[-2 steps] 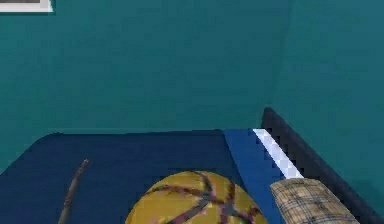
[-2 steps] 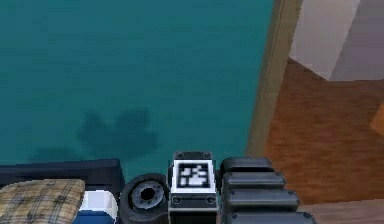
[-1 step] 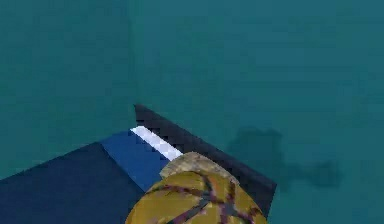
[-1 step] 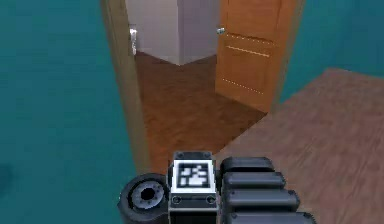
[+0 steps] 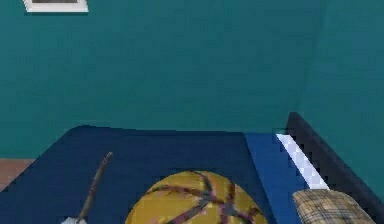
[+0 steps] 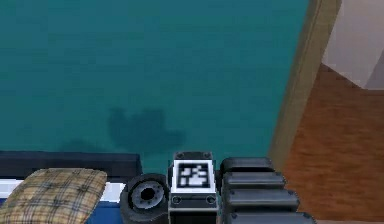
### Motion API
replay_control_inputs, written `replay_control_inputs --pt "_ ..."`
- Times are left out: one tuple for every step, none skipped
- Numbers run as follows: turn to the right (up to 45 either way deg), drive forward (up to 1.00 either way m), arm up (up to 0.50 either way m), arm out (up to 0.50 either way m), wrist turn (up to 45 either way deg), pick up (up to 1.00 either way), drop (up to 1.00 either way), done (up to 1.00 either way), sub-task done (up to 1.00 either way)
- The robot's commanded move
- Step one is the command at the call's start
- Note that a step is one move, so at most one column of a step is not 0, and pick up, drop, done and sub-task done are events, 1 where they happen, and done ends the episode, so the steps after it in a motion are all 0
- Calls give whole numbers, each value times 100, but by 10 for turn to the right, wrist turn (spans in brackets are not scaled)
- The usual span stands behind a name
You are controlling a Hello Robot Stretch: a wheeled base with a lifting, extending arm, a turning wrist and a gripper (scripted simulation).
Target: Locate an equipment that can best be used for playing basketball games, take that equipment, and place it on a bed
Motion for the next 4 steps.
replay_control_inputs --pt "-390 0 0 0 0 0 0 0 0" --pt "450 0 0 0 0 0 0 0 0" --pt "420 0 0 0 0 0 0 0 0" --pt "-450 0 0 0 0 0 0 0 0"
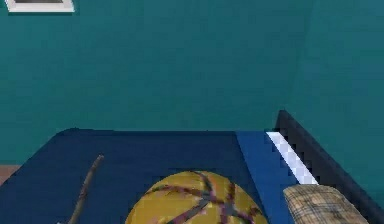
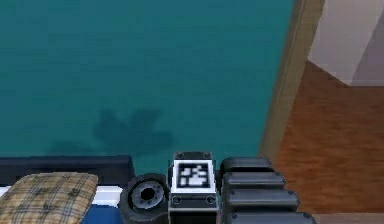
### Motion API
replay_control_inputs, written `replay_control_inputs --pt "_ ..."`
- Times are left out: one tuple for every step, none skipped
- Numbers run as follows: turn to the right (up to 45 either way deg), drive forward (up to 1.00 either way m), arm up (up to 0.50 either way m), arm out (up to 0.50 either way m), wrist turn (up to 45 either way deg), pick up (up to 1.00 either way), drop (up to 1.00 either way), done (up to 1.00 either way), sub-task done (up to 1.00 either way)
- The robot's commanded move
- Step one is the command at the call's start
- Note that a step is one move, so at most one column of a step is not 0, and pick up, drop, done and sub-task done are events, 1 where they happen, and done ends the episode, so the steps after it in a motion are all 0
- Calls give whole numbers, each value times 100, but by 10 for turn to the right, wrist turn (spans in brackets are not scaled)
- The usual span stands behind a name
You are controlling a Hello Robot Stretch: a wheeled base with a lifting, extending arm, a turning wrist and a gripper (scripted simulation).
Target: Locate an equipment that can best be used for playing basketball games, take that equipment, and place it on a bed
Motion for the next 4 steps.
replay_control_inputs --pt "-450 0 0 0 0 0 0 0 0" --pt "-390 0 0 0 0 0 0 0 0" --pt "0 10 0 0 0 0 0 0 0" --pt "450 0 0 0 0 0 0 0 0"
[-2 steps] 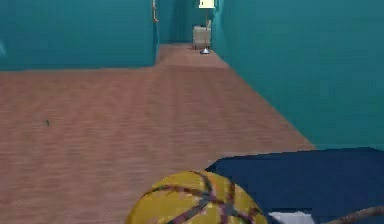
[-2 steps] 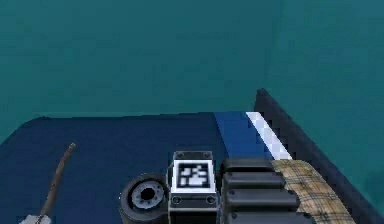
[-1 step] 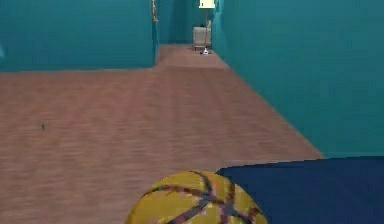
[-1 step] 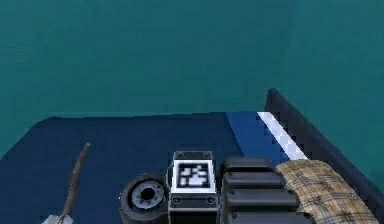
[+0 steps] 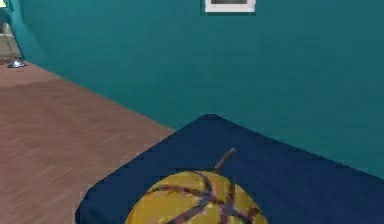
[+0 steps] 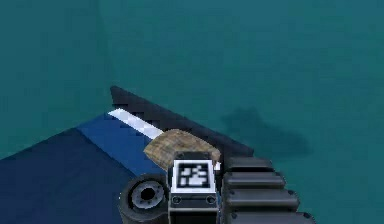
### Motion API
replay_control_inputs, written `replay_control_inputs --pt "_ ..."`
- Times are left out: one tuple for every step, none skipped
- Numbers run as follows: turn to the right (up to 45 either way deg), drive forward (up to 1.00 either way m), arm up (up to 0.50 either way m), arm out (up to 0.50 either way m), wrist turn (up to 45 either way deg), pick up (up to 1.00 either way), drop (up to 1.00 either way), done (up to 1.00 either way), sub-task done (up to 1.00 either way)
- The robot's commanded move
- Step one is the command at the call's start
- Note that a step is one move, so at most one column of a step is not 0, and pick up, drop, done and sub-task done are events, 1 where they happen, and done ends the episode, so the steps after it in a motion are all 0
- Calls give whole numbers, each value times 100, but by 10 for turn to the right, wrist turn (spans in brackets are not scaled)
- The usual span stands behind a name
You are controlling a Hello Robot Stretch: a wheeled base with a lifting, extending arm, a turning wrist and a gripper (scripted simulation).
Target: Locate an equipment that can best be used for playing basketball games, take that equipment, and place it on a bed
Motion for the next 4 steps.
replay_control_inputs --pt "450 0 0 0 0 0 0 0 0" --pt "450 0 0 0 0 0 0 0 0" --pt "300 0 0 0 0 0 0 0 0" --pt "30 0 0 0 0 0 0 0 0"
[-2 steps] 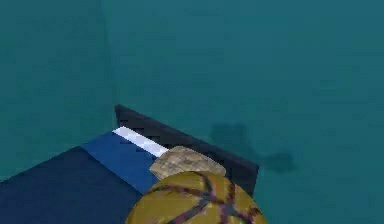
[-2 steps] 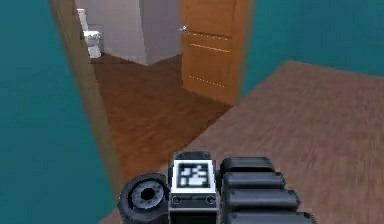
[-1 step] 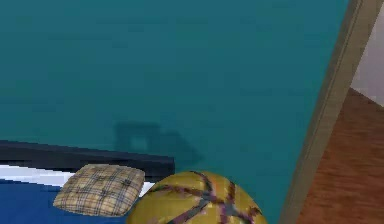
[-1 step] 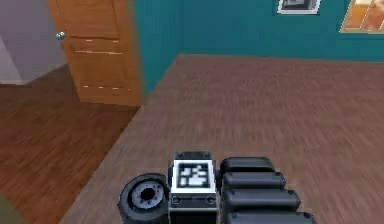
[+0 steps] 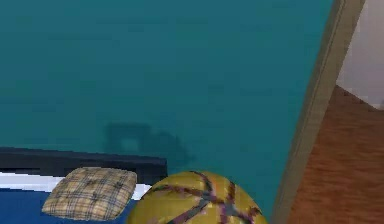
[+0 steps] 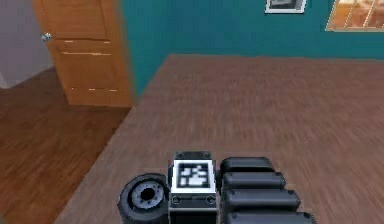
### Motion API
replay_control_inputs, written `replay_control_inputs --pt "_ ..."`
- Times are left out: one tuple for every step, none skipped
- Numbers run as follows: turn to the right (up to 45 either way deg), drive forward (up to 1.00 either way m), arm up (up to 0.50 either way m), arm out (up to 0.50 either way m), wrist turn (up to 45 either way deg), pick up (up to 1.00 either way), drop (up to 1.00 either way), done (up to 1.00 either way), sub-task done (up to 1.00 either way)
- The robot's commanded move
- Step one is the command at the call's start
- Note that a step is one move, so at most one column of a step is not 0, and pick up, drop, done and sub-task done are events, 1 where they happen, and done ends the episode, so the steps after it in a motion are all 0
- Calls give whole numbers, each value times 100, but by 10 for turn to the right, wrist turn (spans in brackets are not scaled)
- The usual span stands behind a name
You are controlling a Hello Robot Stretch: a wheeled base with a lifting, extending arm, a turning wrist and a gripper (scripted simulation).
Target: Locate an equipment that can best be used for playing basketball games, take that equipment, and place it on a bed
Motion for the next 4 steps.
replay_control_inputs --pt "-450 0 0 0 0 0 0 0 0" --pt "-450 0 0 0 0 0 0 0 0" --pt "-450 0 0 0 0 0 0 0 0" --pt "-180 0 0 0 0 0 0 0 0"
